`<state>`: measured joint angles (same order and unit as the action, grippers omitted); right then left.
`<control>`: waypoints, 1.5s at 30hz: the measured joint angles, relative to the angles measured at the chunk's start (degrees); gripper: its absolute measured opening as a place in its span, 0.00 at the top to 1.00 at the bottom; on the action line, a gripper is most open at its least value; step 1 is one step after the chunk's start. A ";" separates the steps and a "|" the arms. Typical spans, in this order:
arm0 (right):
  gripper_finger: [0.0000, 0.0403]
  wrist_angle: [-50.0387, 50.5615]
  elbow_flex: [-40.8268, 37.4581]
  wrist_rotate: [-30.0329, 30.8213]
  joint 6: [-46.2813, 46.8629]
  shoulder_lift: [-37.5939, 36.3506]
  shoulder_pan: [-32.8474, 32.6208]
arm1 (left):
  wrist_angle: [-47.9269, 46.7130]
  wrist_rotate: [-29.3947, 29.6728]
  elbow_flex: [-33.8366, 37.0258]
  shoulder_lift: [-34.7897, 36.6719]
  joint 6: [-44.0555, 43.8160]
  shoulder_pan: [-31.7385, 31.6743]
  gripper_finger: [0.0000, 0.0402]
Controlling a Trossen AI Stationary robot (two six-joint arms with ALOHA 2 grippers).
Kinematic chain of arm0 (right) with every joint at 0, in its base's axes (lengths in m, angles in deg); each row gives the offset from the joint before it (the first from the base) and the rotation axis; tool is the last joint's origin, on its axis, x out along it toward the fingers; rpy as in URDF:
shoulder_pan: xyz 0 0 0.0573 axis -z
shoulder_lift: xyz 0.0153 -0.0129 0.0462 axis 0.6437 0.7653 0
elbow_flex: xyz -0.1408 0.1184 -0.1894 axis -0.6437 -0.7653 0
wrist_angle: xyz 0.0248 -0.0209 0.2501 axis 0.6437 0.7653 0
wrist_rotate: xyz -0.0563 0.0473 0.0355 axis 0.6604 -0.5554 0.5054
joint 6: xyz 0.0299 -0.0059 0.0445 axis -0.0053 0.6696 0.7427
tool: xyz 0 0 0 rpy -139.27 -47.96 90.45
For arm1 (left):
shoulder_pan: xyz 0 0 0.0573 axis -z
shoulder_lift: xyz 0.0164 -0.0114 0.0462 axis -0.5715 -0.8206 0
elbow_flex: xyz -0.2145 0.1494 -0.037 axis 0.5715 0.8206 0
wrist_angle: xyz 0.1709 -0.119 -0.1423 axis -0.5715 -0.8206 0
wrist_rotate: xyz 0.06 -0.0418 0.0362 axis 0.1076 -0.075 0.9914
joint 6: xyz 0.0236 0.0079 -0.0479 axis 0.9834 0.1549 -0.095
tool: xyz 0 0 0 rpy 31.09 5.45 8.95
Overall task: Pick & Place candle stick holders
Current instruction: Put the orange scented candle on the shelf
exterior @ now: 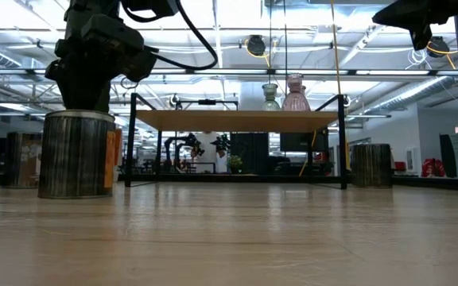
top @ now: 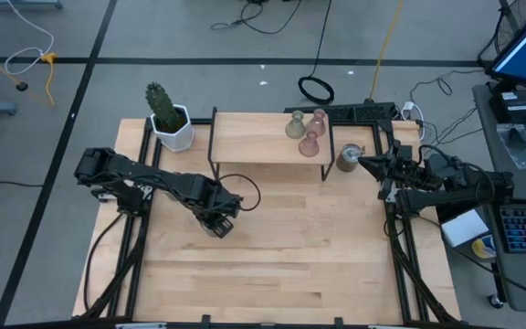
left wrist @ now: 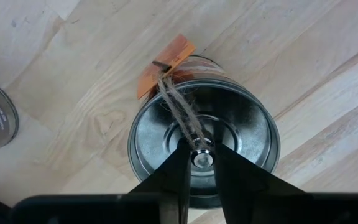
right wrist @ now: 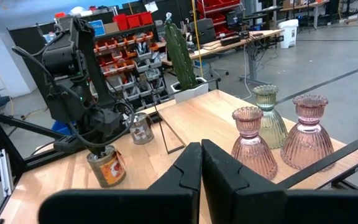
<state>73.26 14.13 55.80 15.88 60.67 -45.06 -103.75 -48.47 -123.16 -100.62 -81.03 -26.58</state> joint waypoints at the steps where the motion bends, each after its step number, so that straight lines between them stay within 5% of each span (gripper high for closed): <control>1: 0.99 0.00 0.00 0.00 0.00 0.00 0.00 | 0.02 -0.01 0.00 -0.02 0.17 0.01 0.81; 30: 0.99 -0.07 0.00 -0.01 0.17 0.00 0.02 | -0.11 -2.56 0.22 3.16 -2.58 -0.68 0.81; 45: 0.99 -0.09 0.00 -0.01 0.20 0.00 0.02 | 2.22 0.83 0.04 7.67 -5.55 -0.68 0.81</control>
<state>73.17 14.13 55.79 16.08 60.67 -45.04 -101.53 -47.63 -123.12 -92.95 -86.59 -27.26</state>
